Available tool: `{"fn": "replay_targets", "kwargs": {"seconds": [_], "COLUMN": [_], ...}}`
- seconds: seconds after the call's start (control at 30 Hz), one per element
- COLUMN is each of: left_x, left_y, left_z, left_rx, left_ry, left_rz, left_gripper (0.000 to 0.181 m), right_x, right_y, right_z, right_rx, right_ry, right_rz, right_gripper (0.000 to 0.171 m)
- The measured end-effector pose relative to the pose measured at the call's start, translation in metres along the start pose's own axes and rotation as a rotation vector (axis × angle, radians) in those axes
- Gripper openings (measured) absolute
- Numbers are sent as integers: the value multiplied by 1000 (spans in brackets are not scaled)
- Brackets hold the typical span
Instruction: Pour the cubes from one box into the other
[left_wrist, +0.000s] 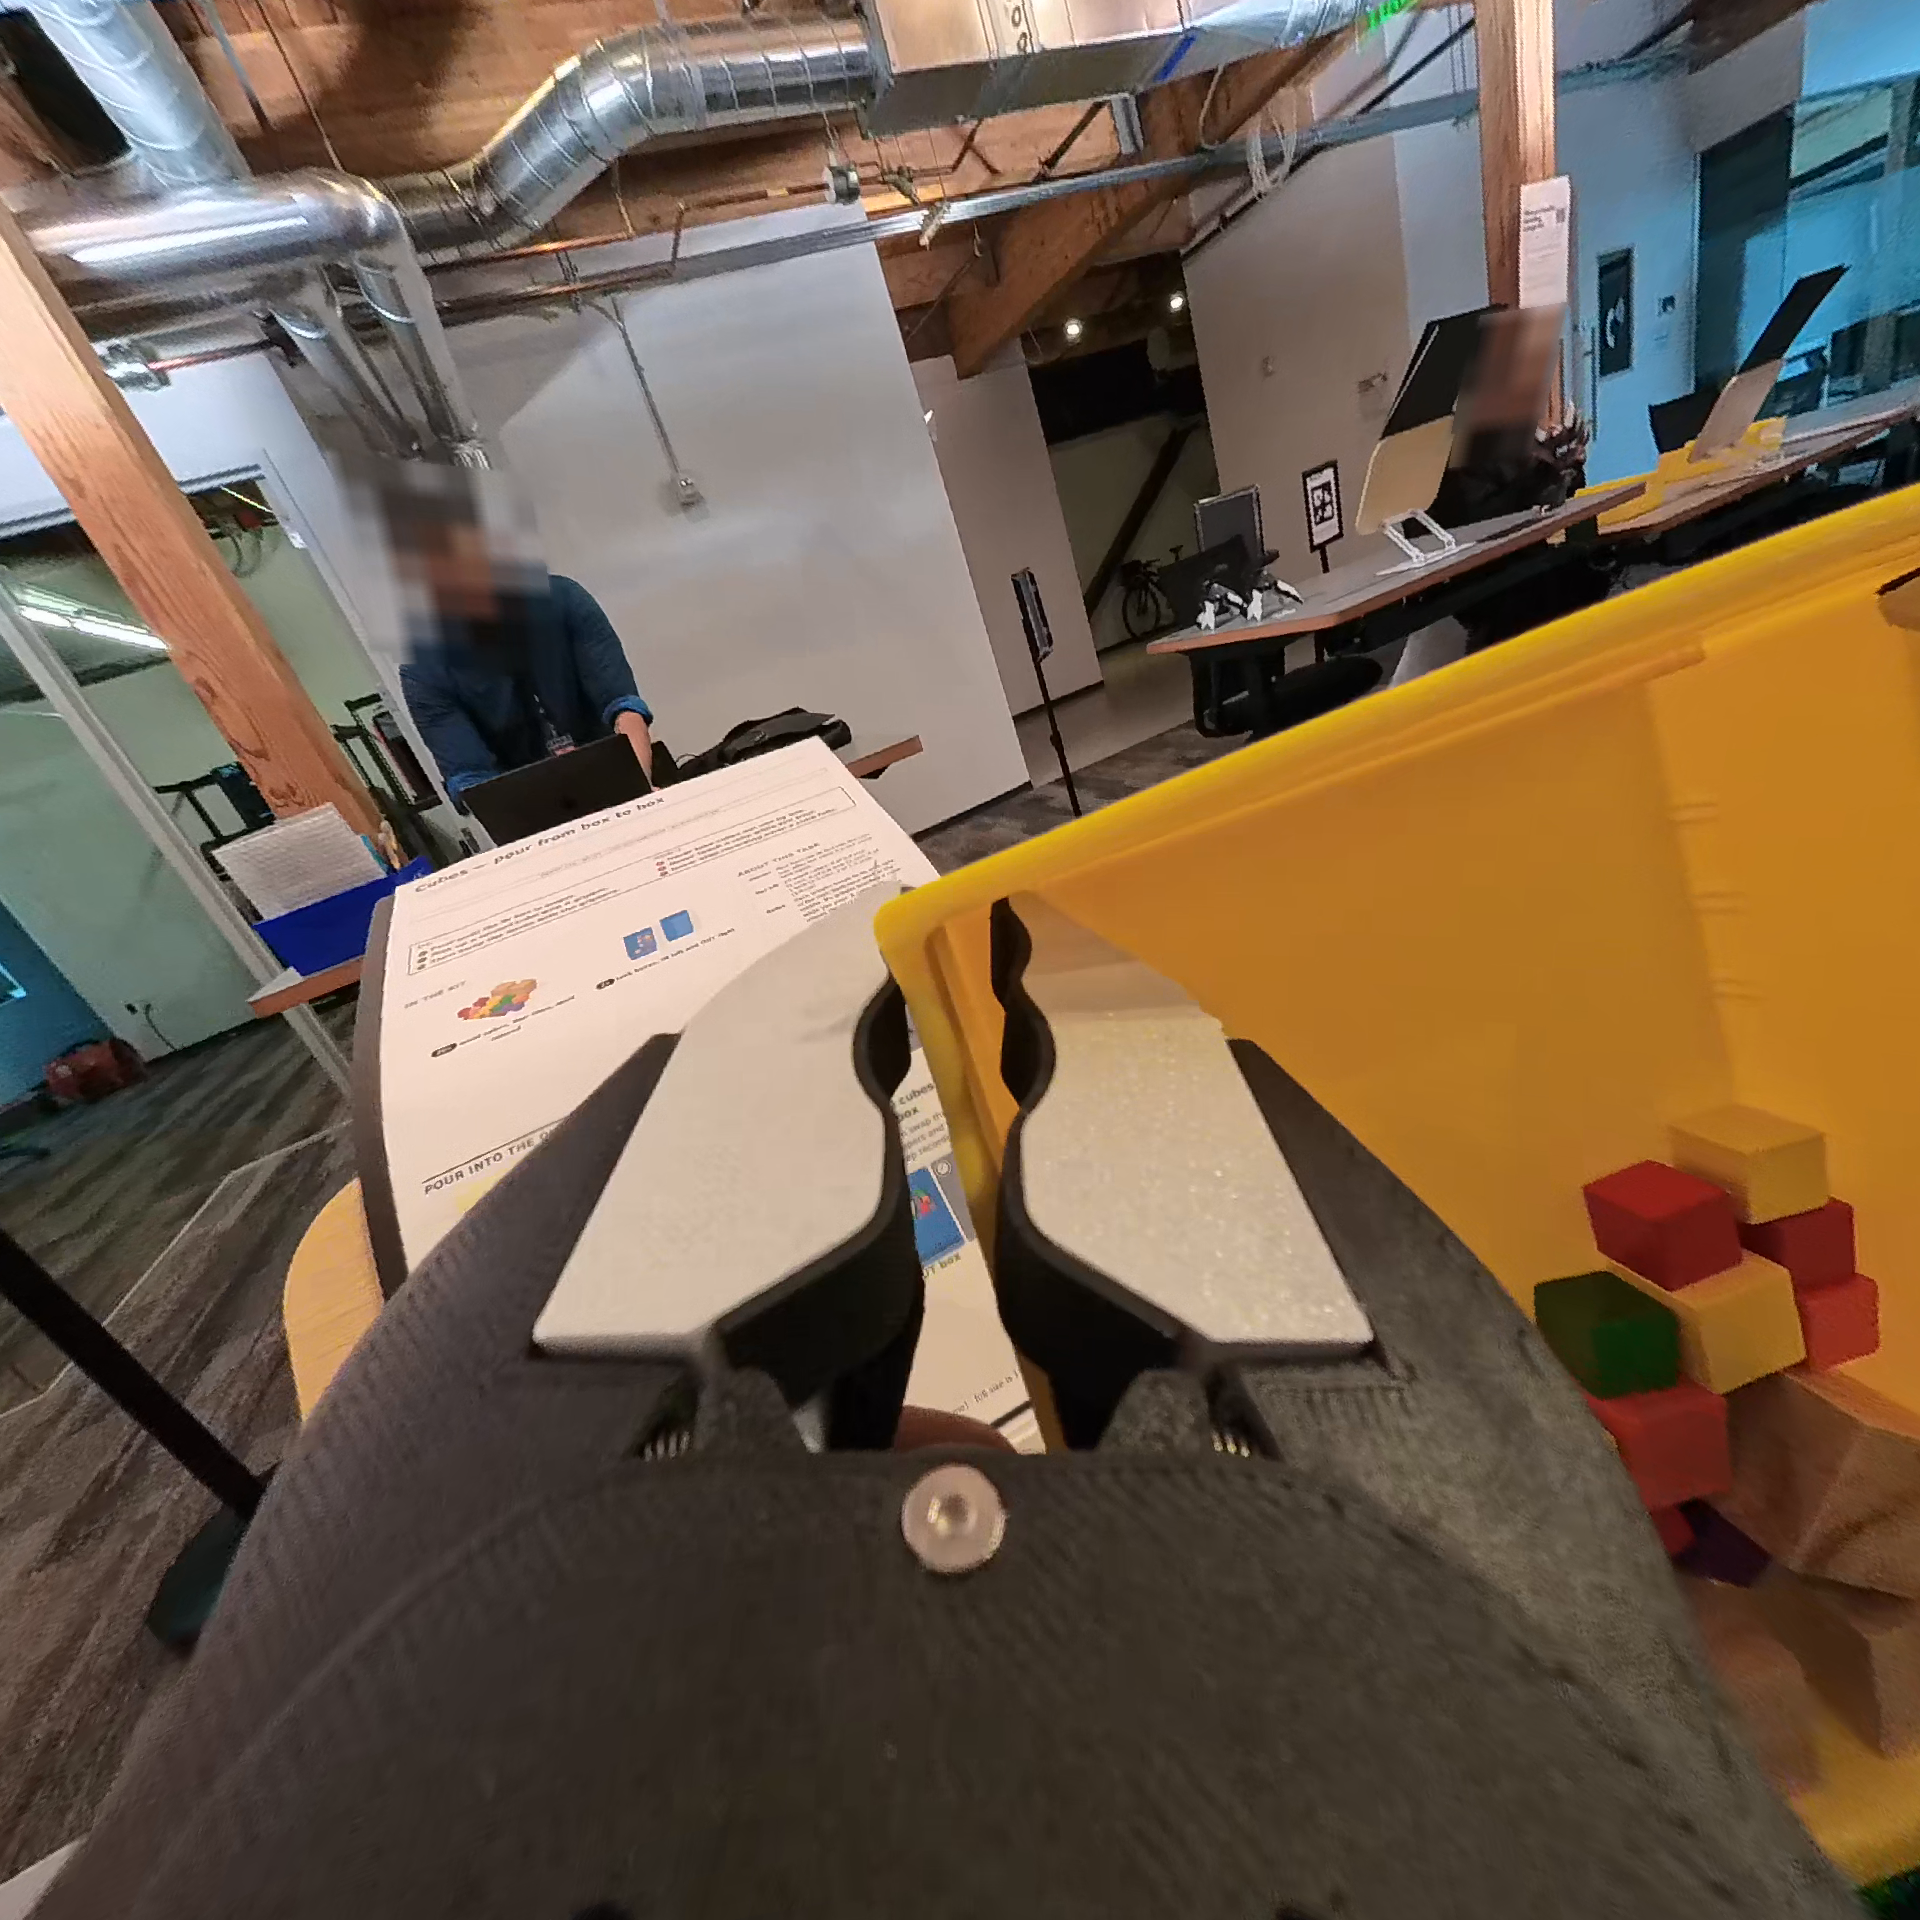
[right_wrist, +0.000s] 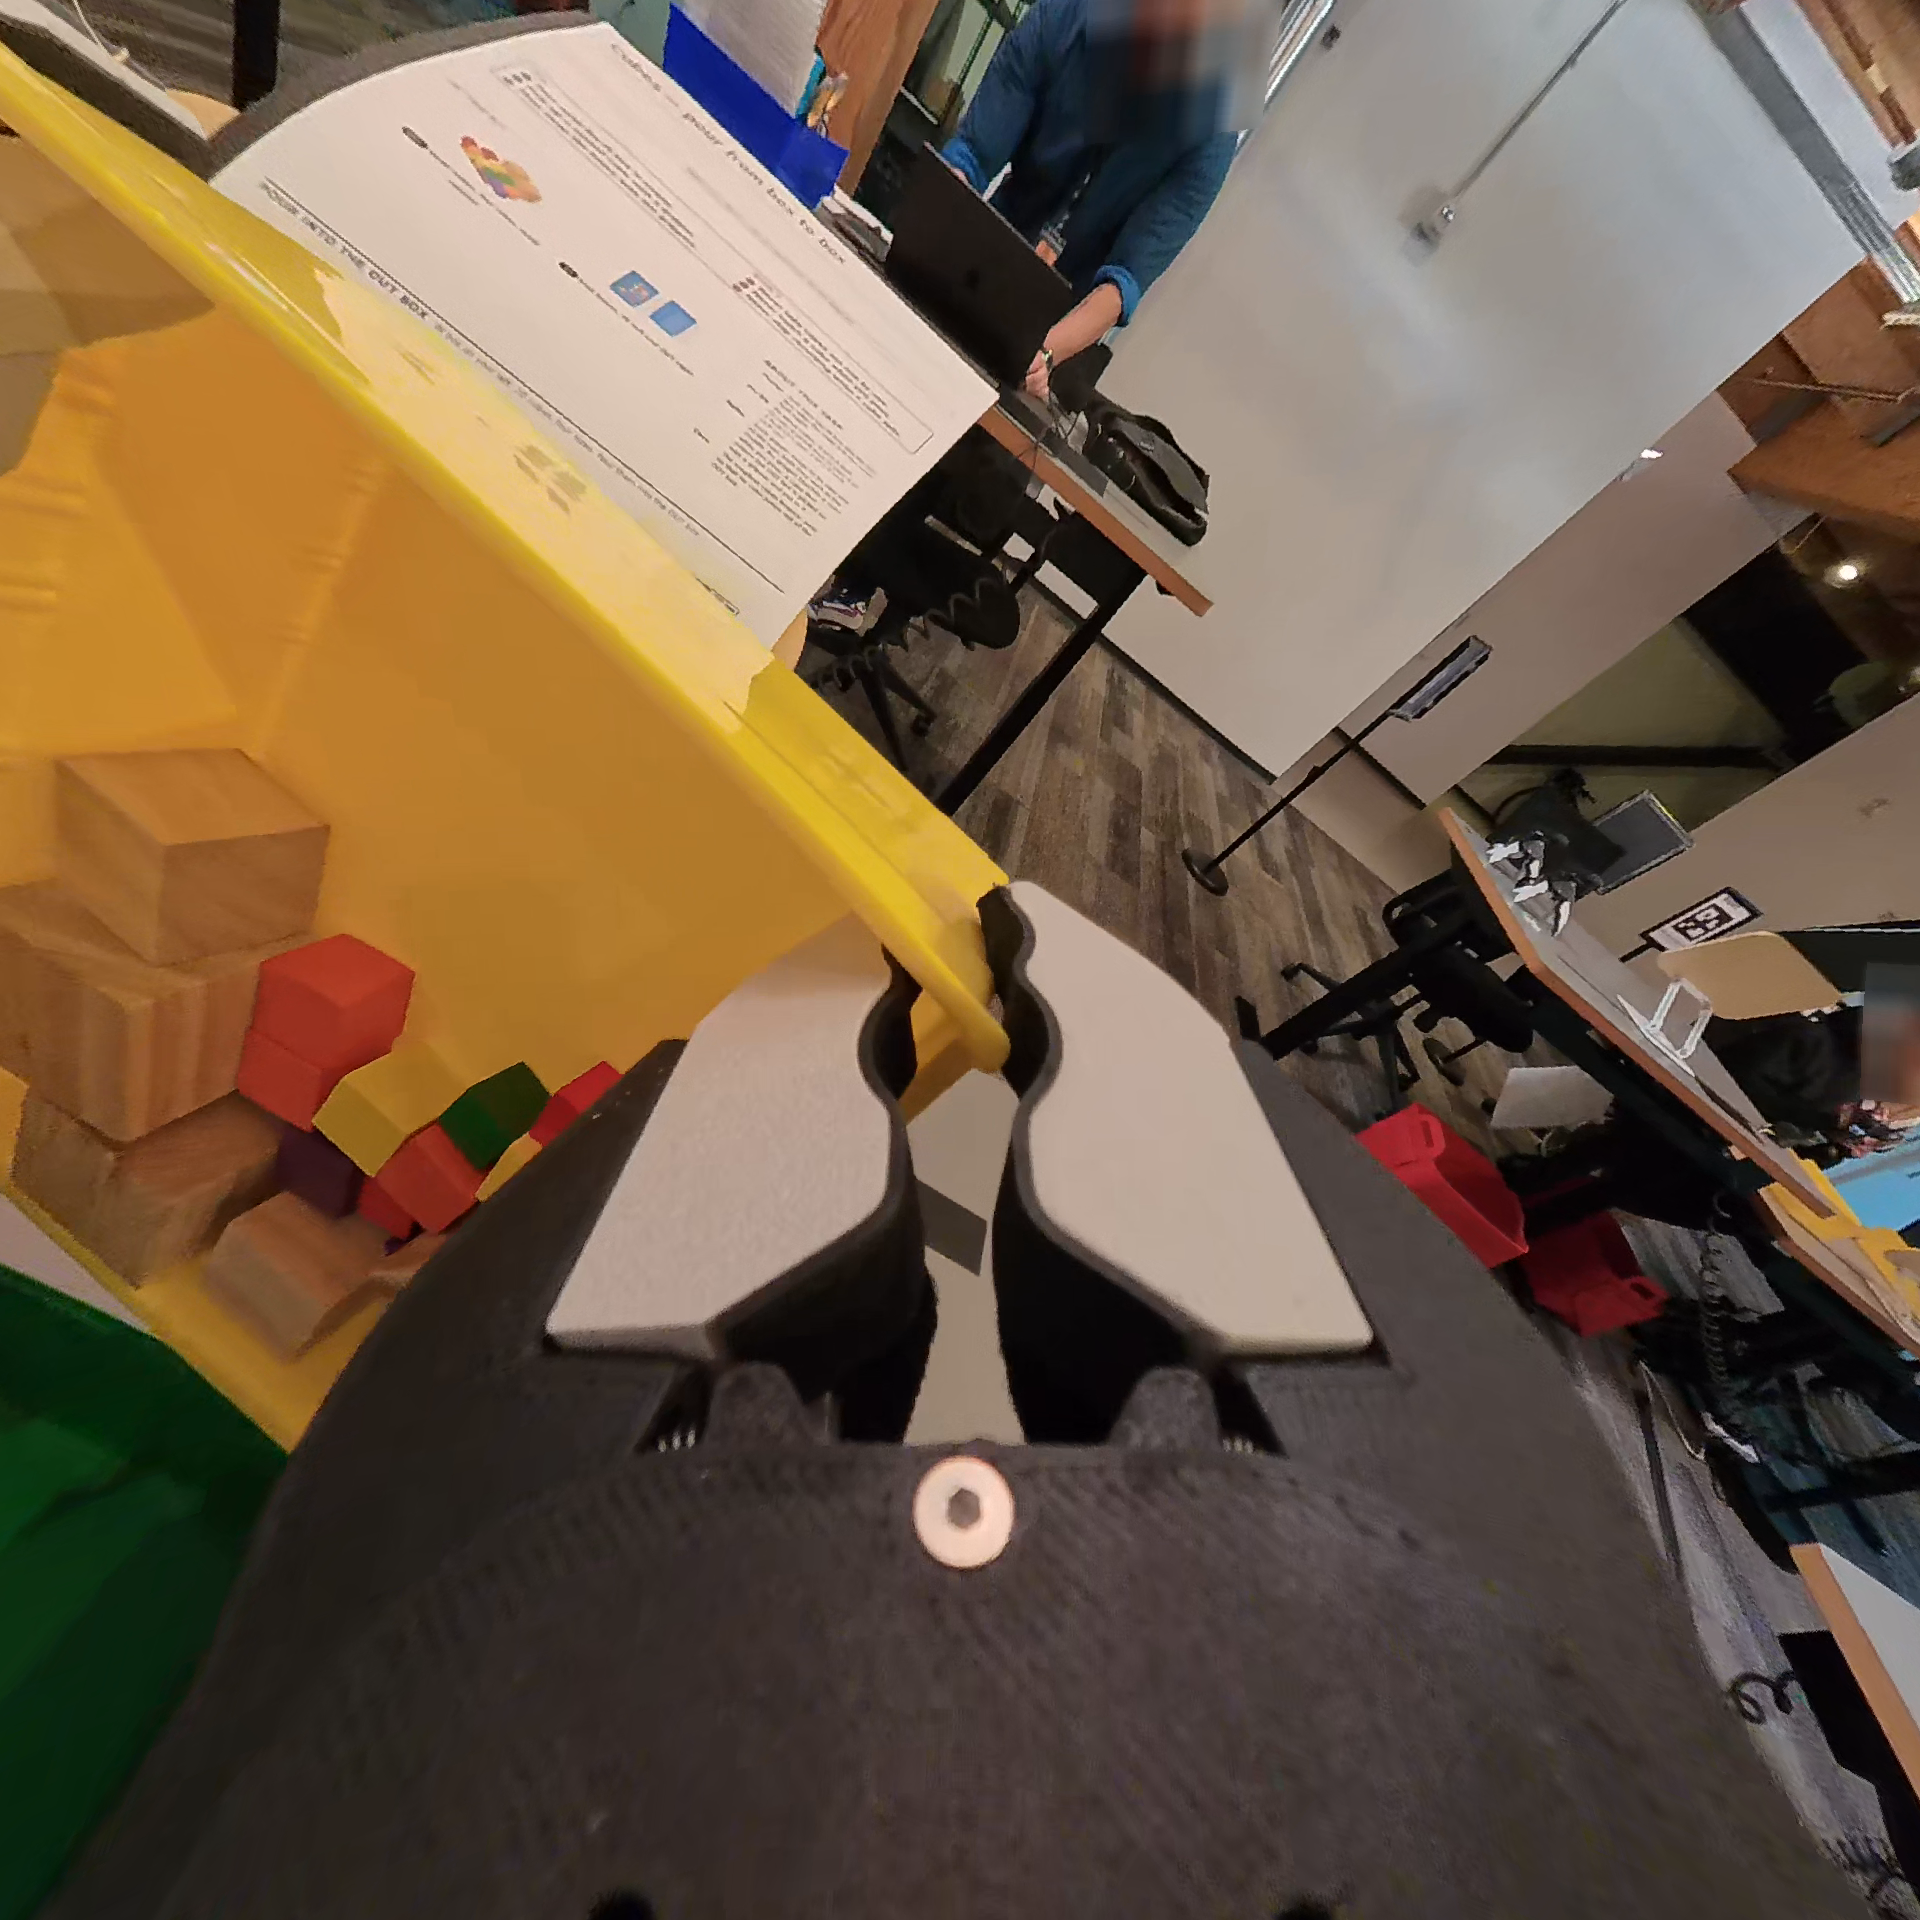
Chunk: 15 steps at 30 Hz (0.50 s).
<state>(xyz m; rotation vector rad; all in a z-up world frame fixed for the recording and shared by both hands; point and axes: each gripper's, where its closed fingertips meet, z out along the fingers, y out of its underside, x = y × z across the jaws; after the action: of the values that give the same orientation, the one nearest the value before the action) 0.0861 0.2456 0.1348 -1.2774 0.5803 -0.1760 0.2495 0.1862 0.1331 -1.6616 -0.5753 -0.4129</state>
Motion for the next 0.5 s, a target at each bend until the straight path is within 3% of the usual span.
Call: {"fn": "replay_targets", "kwargs": {"seconds": [0.5], "left_x": [0], "left_y": [-6], "left_z": [-29], "left_rx": [121], "left_ry": [-47], "left_rz": [-13], "left_gripper": [12], "right_x": [-12], "right_y": [-7], "right_z": [-23], "right_rx": [103], "right_ry": [43], "right_rz": [-15], "right_gripper": [7]}}
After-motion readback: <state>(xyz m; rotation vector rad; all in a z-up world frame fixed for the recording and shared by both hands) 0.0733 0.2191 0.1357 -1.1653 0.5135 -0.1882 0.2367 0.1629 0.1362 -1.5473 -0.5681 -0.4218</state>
